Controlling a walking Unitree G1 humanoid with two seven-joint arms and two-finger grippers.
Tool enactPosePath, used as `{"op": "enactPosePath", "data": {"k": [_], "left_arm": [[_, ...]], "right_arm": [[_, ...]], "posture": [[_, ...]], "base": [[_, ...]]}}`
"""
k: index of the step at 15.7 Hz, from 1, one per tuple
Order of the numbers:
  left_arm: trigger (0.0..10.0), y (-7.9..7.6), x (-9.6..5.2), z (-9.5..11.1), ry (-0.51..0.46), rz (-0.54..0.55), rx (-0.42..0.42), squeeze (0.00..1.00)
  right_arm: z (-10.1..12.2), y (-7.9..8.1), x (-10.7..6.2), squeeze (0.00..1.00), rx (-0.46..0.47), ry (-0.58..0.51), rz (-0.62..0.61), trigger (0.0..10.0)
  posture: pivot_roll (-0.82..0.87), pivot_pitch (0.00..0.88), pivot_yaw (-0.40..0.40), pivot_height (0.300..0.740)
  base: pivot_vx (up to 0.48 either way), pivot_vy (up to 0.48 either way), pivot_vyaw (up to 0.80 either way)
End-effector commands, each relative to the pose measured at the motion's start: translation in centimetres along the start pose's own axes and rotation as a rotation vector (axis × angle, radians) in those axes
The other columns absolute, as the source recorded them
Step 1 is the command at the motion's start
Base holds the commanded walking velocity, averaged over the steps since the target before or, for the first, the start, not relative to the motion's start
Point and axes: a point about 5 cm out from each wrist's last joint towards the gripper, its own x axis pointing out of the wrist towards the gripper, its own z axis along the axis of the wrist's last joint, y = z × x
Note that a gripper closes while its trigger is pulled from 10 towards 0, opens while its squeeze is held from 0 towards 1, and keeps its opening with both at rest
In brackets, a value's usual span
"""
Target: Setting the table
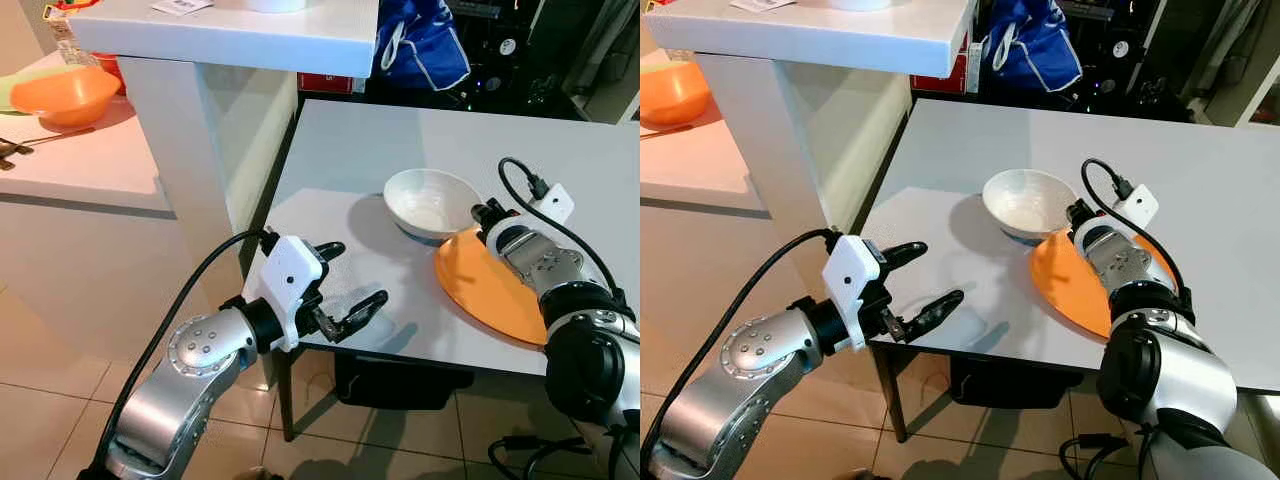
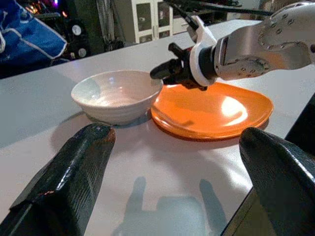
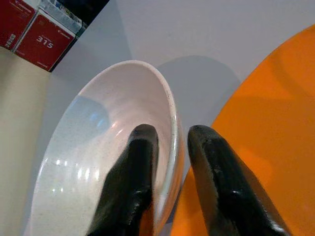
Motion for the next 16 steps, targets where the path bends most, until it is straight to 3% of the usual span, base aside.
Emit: {"op": "enactPosePath", "data": {"k": [1, 5, 6, 7, 9, 10, 11, 13, 14, 16], "left_arm": [[10.0, 0.1, 0.1, 0.3, -0.012, -0.006, 0.016, 0.00], [10.0, 0.2, 0.3, 0.2, -0.011, -0.011, 0.022, 0.00], [10.0, 0.2, 0.4, 0.2, -0.013, -0.013, 0.022, 0.00], [10.0, 0.2, 0.5, 0.3, -0.016, -0.006, 0.024, 0.00], [10.0, 0.4, 0.6, 0.3, -0.017, 0.015, 0.027, 0.00], [10.0, 1.4, 0.3, 0.1, -0.018, 0.121, 0.010, 0.00], [10.0, 2.0, 0.2, 0.0, -0.012, 0.173, 0.013, 0.00], [10.0, 2.6, 0.3, -0.5, 0.008, 0.240, 0.025, 0.00], [10.0, 3.5, 0.2, -0.8, 0.025, 0.342, 0.059, 0.00], [10.0, 5.2, -0.1, -0.9, 0.036, 0.519, 0.027, 0.00]], "right_arm": [[0.7, 0.6, 0.0, 1.00, 0.042, -0.021, 0.050, 10.0], [1.7, 0.7, -0.3, 1.00, 0.104, -0.056, 0.101, 10.0], [2.0, 0.8, -0.4, 0.80, 0.139, -0.064, 0.136, 10.0], [2.6, 0.8, -0.6, 0.00, 0.138, -0.082, 0.153, 10.0], [3.2, 0.8, -0.8, 0.00, 0.136, -0.106, 0.175, 10.0], [5.2, 1.0, -2.4, 0.00, 0.073, -0.197, 0.235, 10.0], [5.7, 1.3, -3.3, 0.00, 0.064, -0.218, 0.269, 10.0], [5.1, 0.7, -3.9, 0.00, 0.024, -0.201, 0.242, 10.0], [4.2, 0.5, -4.4, 0.00, -0.080, -0.191, 0.222, 10.0], [3.7, 1.4, -5.7, 0.00, -0.247, -0.233, 0.252, 10.0]], "posture": [[-0.04, 0.000, 0.013, 0.740], [-0.04, 0.000, 0.014, 0.740], [-0.04, 0.000, 0.013, 0.740], [-0.04, 0.000, 0.007, 0.740], [-0.03, 0.000, 0.003, 0.740], [-0.02, 0.000, -0.005, 0.740], [-0.03, 0.000, -0.004, 0.740], [-0.03, 0.000, -0.006, 0.740], [-0.03, 0.000, -0.007, 0.740], [-0.02, 0.000, -0.010, 0.740]], "base": [[0.000, 0.000, 0.00], [0.000, 0.000, 0.00], [0.000, 0.000, 0.00], [0.000, 0.000, 0.00], [0.000, 0.000, 0.00], [0.000, 0.000, 0.00], [0.000, 0.000, 0.00], [0.000, 0.000, 0.00], [0.000, 0.000, 0.00], [0.000, 0.000, 0.00]]}}
